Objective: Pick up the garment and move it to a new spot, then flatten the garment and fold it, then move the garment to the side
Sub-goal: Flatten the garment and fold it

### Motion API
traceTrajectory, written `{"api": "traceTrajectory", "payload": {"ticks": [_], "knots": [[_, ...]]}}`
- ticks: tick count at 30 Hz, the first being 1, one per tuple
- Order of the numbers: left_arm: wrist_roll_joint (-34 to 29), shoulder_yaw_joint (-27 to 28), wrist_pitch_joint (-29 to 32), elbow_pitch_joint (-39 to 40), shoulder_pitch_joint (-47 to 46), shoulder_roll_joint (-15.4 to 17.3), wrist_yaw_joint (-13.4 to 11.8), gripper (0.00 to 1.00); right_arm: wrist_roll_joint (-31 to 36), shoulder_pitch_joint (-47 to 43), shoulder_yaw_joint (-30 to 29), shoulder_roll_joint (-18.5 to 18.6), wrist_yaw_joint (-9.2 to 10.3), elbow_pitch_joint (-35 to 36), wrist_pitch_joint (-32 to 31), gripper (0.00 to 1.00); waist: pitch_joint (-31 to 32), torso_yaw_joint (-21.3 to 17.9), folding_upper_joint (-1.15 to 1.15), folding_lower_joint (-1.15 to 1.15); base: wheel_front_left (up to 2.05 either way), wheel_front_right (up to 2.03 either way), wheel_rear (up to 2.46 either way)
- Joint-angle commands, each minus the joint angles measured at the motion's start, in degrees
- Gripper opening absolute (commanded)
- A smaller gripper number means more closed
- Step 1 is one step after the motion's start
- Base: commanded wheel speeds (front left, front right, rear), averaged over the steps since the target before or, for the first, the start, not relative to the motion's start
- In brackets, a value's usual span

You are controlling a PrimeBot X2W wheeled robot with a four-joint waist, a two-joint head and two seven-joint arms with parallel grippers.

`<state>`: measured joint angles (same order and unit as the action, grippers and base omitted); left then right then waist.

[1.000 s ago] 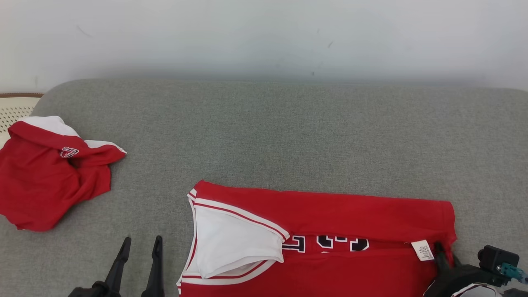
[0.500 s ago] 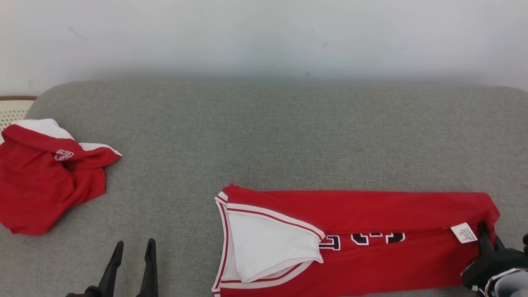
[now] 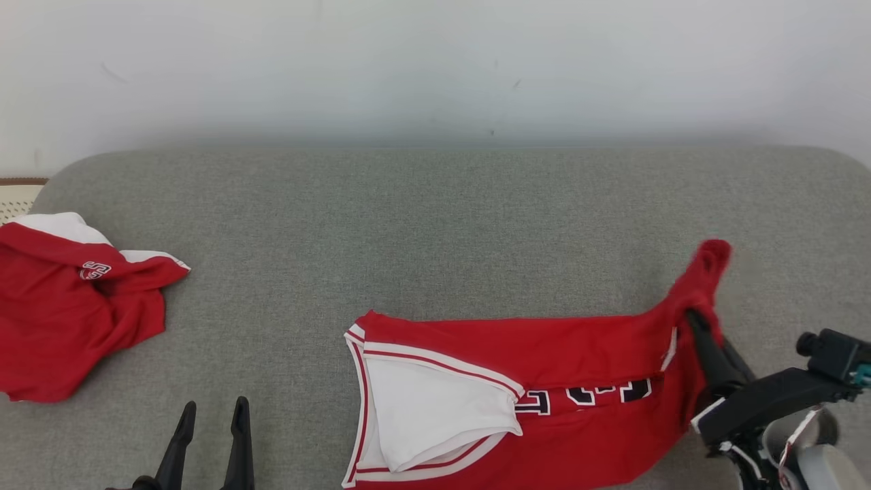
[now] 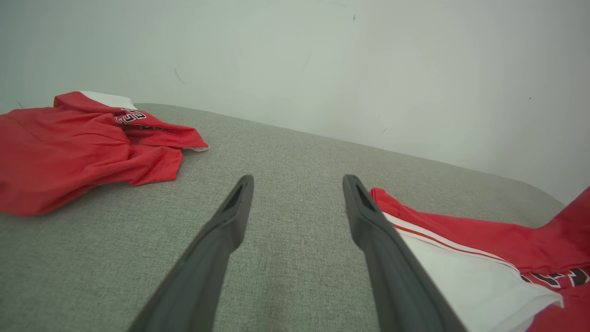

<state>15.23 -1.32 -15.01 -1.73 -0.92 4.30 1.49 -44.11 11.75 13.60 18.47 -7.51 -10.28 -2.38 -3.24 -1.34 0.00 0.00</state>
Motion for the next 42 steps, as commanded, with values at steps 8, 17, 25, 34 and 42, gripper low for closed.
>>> {"api": "traceTrajectory", "payload": {"ticks": [8,17,25,34,42], "knots": [[-0.74,-0.08,-0.24,-0.94,0.68,-0.6,0.82,1.0,-7.03,-3.27,7.24,-4.53,0.0,11.07,-5.19,0.0,0.36,1.97,0.0,0.0,0.0,0.0,0.0],[-0.79,-0.9,-0.23,-2.17,-0.08,-1.05,1.68,1.0,-5.83,-1.23,13.65,-10.69,0.0,9.99,-5.78,0.0,0.53,5.46,0.0,0.0,0.0,0.0,0.0],[-0.63,-2.1,-0.23,-3.71,-1.1,-1.25,2.33,1.0,-1.32,2.11,17.93,-12.99,0.0,2.47,-3.68,0.0,0.7,8.33,0.0,0.0,0.0,0.0,0.0],[-0.25,-4.18,-0.24,-5.9,-1.95,-1.33,2.76,1.0,-0.89,7.49,20.72,-15.35,0.0,-11.65,1.67,0.0,0.59,11.77,0.0,0.0,0.0,0.0,0.0],[0.13,-4.28,-0.24,-7.13,-2.59,-1.39,2.48,1.0,-1.84,10.76,23.3,-15.59,0.0,-17.91,5.41,1.0,0.3,12.38,0.0,0.0,0.0,0.0,0.0]]}}
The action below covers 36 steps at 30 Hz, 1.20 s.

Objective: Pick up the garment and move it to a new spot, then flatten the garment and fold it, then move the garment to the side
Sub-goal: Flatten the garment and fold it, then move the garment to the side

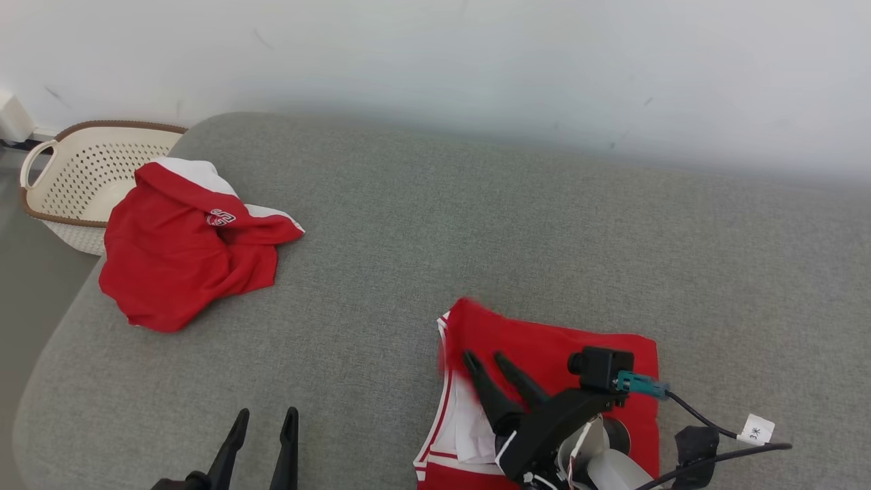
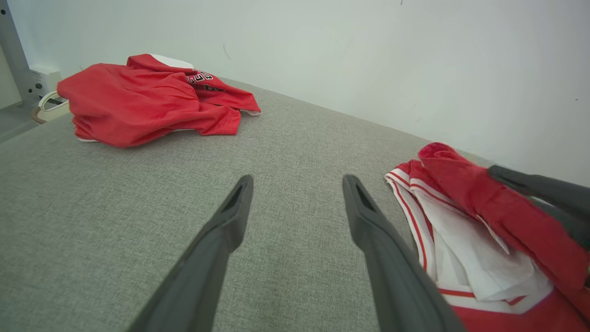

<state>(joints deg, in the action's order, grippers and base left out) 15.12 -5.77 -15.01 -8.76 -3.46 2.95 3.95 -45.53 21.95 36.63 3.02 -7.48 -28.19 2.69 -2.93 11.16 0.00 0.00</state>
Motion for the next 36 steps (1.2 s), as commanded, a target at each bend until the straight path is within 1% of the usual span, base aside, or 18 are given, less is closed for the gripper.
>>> {"api": "traceTrajectory", "payload": {"ticks": [1,5,7,11,14,17,20,23,27,28,29,30,32,33,36], "knots": [[0.3,0.33,-0.23,-0.08,0.12,-0.02,-0.17,1.0,-1.05,0.82,0.7,-0.16,-0.03,0.37,0.74,1.0,-0.02,-0.32,0.0,0.0,0.0,0.0,0.0],[0.55,0.69,-0.24,0.34,0.57,-0.03,-0.52,1.0,-5.47,1.58,2.79,0.27,-0.03,4.72,1.61,1.0,0.02,-1.46,0.0,0.0,0.0,0.0,0.0],[0.66,0.84,-0.24,0.42,0.53,-0.03,-0.63,1.0,-6.95,2.22,2.68,1.87,-0.03,7.3,2.69,1.0,0.07,-2.04,0.0,0.0,0.0,0.0,0.0],[0.86,1.3,-0.23,0.75,0.99,-0.03,-0.78,1.0,-7.58,2.44,1.24,5.28,-0.03,11.85,5.14,1.0,0.19,-3.05,0.0,0.0,0.0,0.0,0.0],[1.03,1.26,-0.23,1.12,1.33,-0.03,-0.95,1.0,-4.5,2.38,-0.91,9.27,-0.03,13.64,7.15,1.0,0.15,-3.53,0.0,0.0,0.0,0.0,0.0],[1.19,1.38,-0.24,1.63,1.31,-0.03,-1.09,1.0,-1.9,0.94,-4.31,11.36,-0.03,13.25,8.41,1.0,0.06,-3.83,0.0,0.0,0.0,0.0,0.0],[1.15,1.7,-0.24,2.05,1.56,-0.04,-1.17,1.0,4.22,0.27,-7.26,13.94,-0.03,12.11,9.43,1.0,-0.09,-3.98,0.0,0.0,0.0,0.0,0.0],[1.14,2.03,-0.23,2.44,1.57,-0.04,-1.11,1.0,9.34,-1.71,-10.18,13.71,-0.03,10.97,10.14,1.0,-0.35,-4.06,0.0,0.0,0.0,0.0,0.0],[1.12,2.19,-0.23,2.76,1.71,-0.03,-1.35,1.0,11.69,-3.13,-13.12,12.8,-0.03,10.12,10.44,0.99,-0.73,-4.29,0.0,0.0,0.0,0.0,0.0],[1.1,2.25,-0.23,2.82,1.73,-0.04,-1.38,1.0,12.37,-3.6,-13.92,12.4,-0.03,9.74,10.55,0.96,-0.85,-4.39,0.0,0.0,0.0,0.0,0.0],[1.09,2.33,-0.23,2.89,1.73,-0.04,-1.38,1.0,12.9,-4.14,-14.47,11.8,-0.03,9.37,10.57,0.86,-0.95,-4.5,0.0,0.0,0.0,0.0,0.0],[1.09,2.39,-0.24,2.95,1.7,-0.04,-1.41,1.0,13.44,-4.58,-14.99,11.31,-0.03,9.18,10.77,0.66,-1.04,-4.58,0.0,0.0,0.0,0.0,0.0],[1.06,2.41,-0.23,3.11,1.57,-0.04,-1.49,1.0,15.8,-5.18,-15.42,11.32,-0.03,8.49,11.04,0.15,-1.2,-4.71,0.0,0.0,0.0,0.0,0.0],[1.03,2.39,-0.23,3.22,1.46,-0.04,-1.57,1.0,16.97,-5.31,-15.46,11.12,-0.03,8.16,11.33,0.0,-1.32,-4.79,0.0,0.0,0.0,0.0,0.0],[0.93,2.29,-0.23,3.39,1.03,-0.03,-1.57,1.0,18.56,-6.73,-15.28,9.82,-0.03,6.85,12.01,0.0,-1.54,-4.85,0.0,0.0,0.0,0.0,0.0]]}}
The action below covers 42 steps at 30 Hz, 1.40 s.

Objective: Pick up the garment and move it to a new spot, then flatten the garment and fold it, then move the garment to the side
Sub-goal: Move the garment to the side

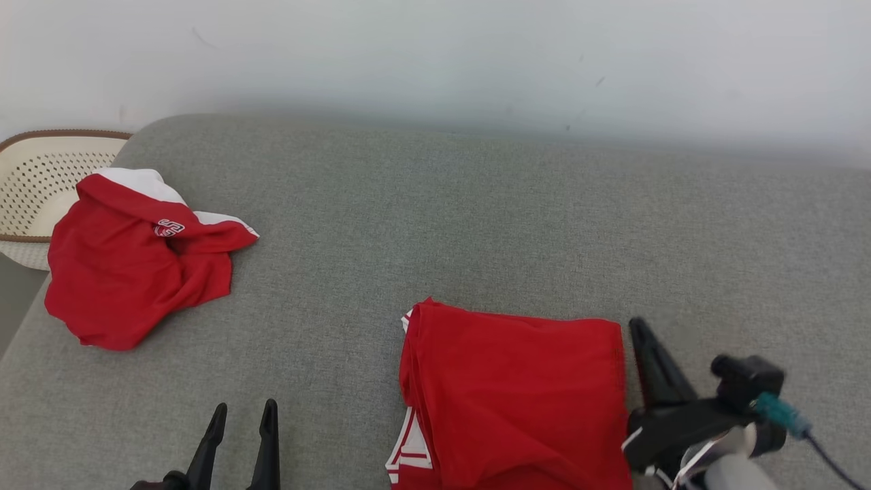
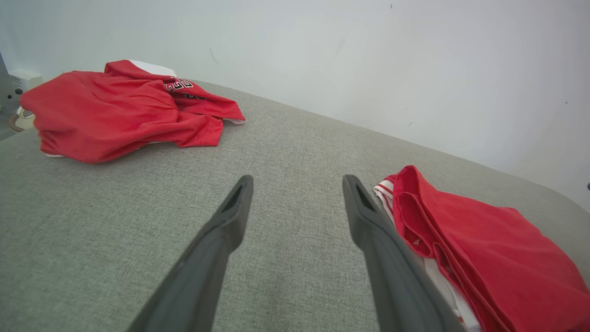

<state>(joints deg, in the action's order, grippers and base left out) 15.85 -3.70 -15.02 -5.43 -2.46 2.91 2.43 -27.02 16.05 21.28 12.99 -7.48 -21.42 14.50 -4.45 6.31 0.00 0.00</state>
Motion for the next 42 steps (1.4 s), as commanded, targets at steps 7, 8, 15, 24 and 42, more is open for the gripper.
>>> {"api": "traceTrajectory", "payload": {"ticks": [7,8,15,24,42], "knots": [[-0.08,0.6,-0.22,0.52,-0.73,0.0,0.37,1.0,5.39,-1.38,1.77,-1.84,-0.03,-4.41,0.75,0.0,-0.51,0.2,0.0,0.0,0.0,0.0,0.0],[-0.13,0.65,-0.23,0.6,-0.7,0.01,0.39,1.0,5.87,-1.58,1.67,-2.26,-0.03,-4.62,0.73,0.0,-0.53,0.22,0.0,0.0,0.0,0.0,0.0],[-1.06,0.57,-0.23,1.48,-0.79,0.01,0.21,1.0,7.61,-2.76,5.1,-5.41,-0.03,-8.14,0.76,0.0,-0.4,0.92,0.0,0.0,0.0,0.0,0.0],[-1.35,0.5,-0.22,1.61,-0.41,0.01,0.31,1.0,5.13,-3.57,16.12,-7.45,-0.03,-10.5,0.76,0.0,-0.31,1.96,0.0,0.0,0.0,0.0,0.0],[-0.82,0.61,-0.23,1.06,0.34,0.01,-0.26,1.0,-4.01,1.67,30.76,-6.77,-0.03,-11.39,0.68,0.0,0.74,3.25,0.0,0.0,0.0,0.0,0.0]]}}
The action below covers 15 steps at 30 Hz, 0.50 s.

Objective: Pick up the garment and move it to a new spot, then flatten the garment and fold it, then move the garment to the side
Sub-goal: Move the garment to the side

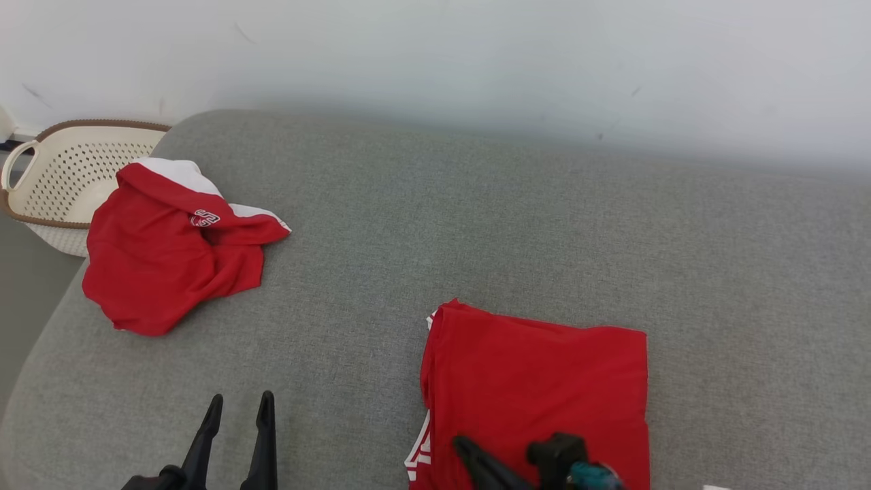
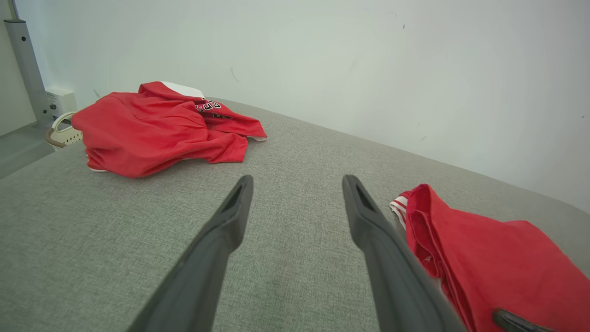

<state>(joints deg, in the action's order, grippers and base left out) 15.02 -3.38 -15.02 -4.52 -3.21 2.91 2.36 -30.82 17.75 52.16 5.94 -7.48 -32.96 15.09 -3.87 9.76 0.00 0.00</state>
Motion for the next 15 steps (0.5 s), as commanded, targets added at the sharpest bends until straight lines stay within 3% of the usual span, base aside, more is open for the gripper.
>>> {"api": "traceTrajectory", "payload": {"ticks": [1,3,5,6,15], "knots": [[-0.01,0.41,-0.22,0.31,1.25,0.01,-0.25,1.0,-0.19,-0.14,-1.36,0.59,-0.03,0.69,0.09,0.0,0.23,-0.37,0.0,0.0,0.0,0.0,0.0],[0.0,0.92,-0.23,0.5,1.27,0.01,-0.22,1.0,0.04,-0.46,-4.39,1.1,-0.03,2.13,0.09,0.0,0.33,-0.92,0.0,0.0,0.0,0.0,0.0],[0.01,1.13,-0.23,0.78,1.61,-0.01,-0.31,1.0,1.02,-0.57,-7.68,1.87,-0.03,3.8,0.09,0.78,0.27,-1.55,0.0,0.0,0.0,0.0,0.0],[-0.01,1.13,-0.22,0.98,1.7,0.0,-0.38,1.0,1.45,-0.75,-9.43,2.2,-0.03,4.5,0.09,1.0,0.24,-1.83,0.0,0.0,0.0,0.0,0.0],[-1.03,2.17,-0.22,1.88,1.53,0.01,-0.85,1.0,5.39,-1.84,-23.3,5.2,-0.03,7.22,0.09,1.0,0.54,-4.16,0.0,0.0,0.0,0.0,0.0]]}}
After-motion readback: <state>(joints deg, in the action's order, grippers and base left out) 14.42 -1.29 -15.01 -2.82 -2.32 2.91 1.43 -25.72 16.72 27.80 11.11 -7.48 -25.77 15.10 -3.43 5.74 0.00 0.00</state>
